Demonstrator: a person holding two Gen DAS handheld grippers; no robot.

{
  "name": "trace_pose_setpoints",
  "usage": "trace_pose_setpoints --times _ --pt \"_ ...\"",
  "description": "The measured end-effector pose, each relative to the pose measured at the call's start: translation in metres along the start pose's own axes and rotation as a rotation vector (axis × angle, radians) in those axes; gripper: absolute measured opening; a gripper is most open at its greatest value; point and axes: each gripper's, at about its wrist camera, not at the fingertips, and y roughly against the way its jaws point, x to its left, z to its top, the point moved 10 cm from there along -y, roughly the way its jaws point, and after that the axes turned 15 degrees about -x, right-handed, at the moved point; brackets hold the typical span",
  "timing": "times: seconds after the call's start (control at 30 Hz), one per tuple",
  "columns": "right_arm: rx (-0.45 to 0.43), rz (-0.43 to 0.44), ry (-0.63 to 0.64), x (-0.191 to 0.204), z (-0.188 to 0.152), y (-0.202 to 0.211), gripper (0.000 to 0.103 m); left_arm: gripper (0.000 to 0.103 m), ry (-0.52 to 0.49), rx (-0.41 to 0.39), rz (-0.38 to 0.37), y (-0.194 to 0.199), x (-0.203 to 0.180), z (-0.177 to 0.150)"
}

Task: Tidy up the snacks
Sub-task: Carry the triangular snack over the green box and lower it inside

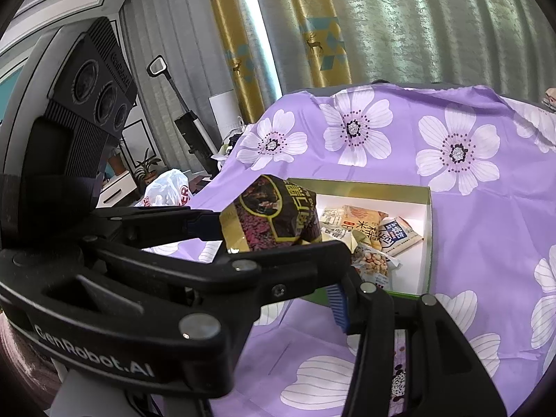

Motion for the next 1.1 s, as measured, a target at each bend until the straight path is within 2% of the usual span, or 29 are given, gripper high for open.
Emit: trace_pose_setpoints --times 1.1 --pt "0.011 -0.029 -0.019 -0.042 0.007 -0.031 0.050 0.068 0.018 0.027 -0.020 -0.052 0.009 0.009"
